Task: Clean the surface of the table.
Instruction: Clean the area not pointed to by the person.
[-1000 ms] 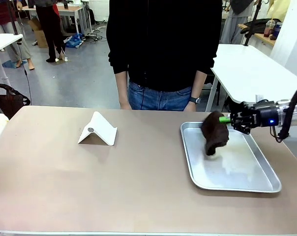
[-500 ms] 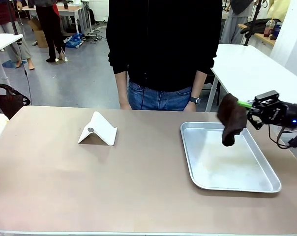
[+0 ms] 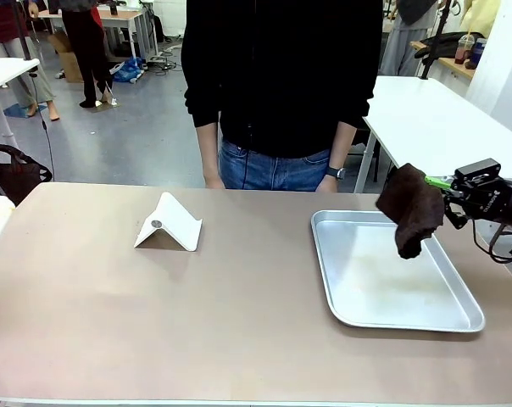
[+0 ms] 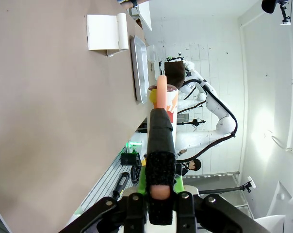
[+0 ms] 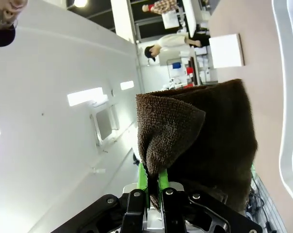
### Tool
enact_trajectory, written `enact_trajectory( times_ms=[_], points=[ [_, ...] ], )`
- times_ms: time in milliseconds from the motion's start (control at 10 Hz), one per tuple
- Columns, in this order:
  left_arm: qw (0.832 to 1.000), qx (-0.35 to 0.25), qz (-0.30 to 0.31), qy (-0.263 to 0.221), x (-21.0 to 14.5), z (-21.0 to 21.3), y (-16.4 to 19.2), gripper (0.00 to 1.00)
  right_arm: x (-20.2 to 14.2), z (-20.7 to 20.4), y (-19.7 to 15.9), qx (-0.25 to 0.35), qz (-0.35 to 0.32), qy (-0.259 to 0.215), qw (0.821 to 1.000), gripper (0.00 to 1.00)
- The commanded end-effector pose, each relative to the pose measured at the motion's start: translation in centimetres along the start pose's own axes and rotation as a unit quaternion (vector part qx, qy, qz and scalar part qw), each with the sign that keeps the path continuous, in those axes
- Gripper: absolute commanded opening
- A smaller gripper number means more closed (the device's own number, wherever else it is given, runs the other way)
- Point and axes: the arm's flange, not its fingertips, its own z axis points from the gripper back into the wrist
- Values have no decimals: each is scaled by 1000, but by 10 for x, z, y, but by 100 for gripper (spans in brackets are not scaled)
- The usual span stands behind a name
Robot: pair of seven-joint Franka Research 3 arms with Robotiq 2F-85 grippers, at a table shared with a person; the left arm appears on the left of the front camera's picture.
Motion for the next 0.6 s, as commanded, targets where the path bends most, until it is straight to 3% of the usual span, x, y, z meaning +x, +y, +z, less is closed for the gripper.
enact_trajectory(
  times_ms=[0, 500],
  points=[
    [1000, 0, 1, 0, -3, 0, -4, 22, 2, -3, 2, 22, -2, 8, 1000, 10],
    [1000, 0, 1, 0, -3, 0, -4, 22, 2, -3, 2, 22, -2, 8, 1000, 10]
  ],
)
